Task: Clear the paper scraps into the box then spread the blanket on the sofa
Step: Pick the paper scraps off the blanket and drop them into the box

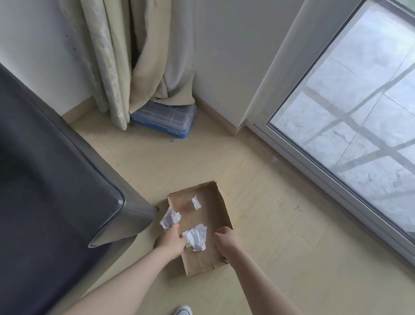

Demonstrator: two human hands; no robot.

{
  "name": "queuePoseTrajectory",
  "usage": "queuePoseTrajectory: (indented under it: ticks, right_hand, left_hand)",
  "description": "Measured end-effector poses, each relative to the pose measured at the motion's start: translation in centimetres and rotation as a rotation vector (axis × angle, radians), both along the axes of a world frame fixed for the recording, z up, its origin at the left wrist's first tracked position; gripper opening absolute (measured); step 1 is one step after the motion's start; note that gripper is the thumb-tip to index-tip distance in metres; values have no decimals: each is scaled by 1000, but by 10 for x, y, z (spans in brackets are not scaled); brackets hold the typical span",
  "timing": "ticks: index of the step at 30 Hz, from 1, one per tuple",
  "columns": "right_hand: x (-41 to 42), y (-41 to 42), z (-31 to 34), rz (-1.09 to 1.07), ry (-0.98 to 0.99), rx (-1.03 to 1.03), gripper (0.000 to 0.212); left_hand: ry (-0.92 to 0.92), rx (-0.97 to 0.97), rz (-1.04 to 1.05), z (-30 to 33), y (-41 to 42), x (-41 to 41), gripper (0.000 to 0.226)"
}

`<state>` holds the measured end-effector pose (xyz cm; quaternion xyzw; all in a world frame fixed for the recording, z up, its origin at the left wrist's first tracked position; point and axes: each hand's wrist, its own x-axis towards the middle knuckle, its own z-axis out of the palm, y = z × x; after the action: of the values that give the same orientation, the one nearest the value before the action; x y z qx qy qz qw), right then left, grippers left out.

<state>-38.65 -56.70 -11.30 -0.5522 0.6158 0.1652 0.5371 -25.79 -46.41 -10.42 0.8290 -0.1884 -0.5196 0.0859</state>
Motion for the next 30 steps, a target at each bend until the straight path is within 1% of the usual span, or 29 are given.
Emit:
queuePoseTrajectory:
  ticks: [2, 4, 9, 12, 16, 17, 19, 21, 23, 27, 30]
  right_hand:
    - [5, 3, 2, 34, 7, -6, 17]
    - [9, 6, 4, 84, 14, -13, 19]
    - [15, 15, 9, 145, 23, 7, 32]
    - [14, 20, 10, 162, 22, 0, 30]
    - [17, 29, 12, 161, 27, 1, 17]
    - [17, 32, 12, 160, 26, 4, 17]
    - [19, 38, 6, 166, 14, 7, 25]
    - [18, 50, -3, 174, 8, 10, 33]
    - [21, 60, -14, 192, 9, -9, 36]
    - [31, 75, -52, 279, 17, -82, 34]
    - [41, 86, -96, 340, 21, -148, 33]
  left_hand:
    - [-20, -5, 8, 1, 2, 1, 33]
    - [-38, -1, 15, 2, 4, 0, 39]
    - [-28, 8, 29, 5, 18, -5, 39]
    - [-17, -5, 40, 7, 26, -8, 42]
    - [-25, -21, 37, 6, 42, -9, 46]
    - [-30, -17, 24, 5, 47, -10, 47]
    - [-44, -9, 2, -2, 55, -8, 47]
    - [-53, 3, -18, -12, 63, -9, 46]
    - [-65, 2, -31, -25, 67, -8, 45]
    - [-121, -24, -93, -67, 68, -6, 41]
    - [-159, -50, -136, -113, 71, -5, 39]
